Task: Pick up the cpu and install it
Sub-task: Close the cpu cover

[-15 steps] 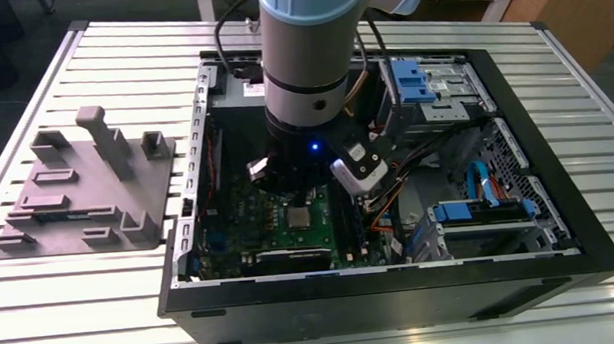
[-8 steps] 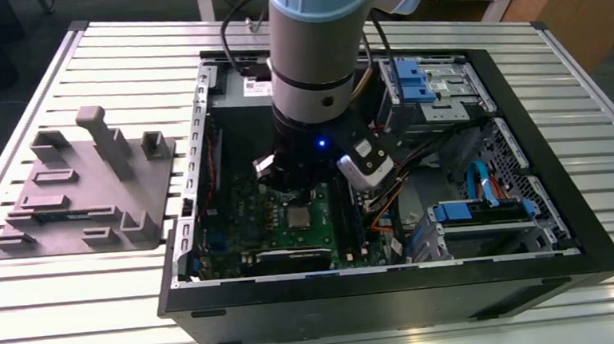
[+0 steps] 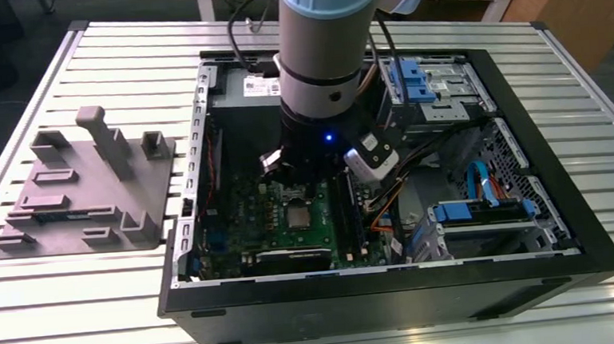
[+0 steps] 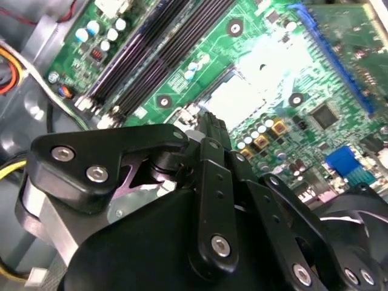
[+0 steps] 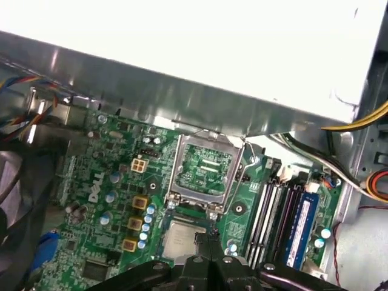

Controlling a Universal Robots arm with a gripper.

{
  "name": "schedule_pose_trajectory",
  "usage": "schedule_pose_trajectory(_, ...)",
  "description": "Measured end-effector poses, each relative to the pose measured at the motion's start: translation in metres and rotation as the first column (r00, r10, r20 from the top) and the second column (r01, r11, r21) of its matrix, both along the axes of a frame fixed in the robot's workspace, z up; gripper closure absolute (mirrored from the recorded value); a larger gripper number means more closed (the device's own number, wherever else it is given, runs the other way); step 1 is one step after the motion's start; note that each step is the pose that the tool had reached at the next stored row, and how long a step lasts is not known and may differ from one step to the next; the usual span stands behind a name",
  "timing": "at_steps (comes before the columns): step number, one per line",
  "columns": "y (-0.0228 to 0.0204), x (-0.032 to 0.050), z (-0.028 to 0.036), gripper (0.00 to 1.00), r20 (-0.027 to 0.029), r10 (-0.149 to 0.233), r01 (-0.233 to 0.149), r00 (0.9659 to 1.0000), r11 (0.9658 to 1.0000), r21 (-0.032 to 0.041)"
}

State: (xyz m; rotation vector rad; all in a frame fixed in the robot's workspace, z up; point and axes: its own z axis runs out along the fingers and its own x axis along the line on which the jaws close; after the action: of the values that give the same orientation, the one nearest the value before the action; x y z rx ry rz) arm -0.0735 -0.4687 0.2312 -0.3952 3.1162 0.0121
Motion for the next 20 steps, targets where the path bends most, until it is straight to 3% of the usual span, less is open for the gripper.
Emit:
schedule_pose_trajectory(3,0.0001,0.0,-0.0001,0.9,0.0005,0.016,-0.016,0.9999,0.9988,0.0463)
schedule_pose_trajectory(4,0.0001,0.0001,-0.0003,0.9,0.0006,0.025,-0.025,0.9997,0.9981,0.0566)
schedule_pose_trajectory(8,0.0001,0.0,-0.0016,0.9,0.0007,0.095,-0.095,0.9955,0.9938,0.0584)
schedule_pose_trajectory(14,0.0002,0.0007,-0.0033,0.9,0.0009,0.191,-0.191,0.9816,0.9799,0.0583)
schedule_pose_trajectory(20,0.0048,0.0093,-0.0042,0.9,0.0008,0.193,-0.193,0.9812,0.9795,0.0584)
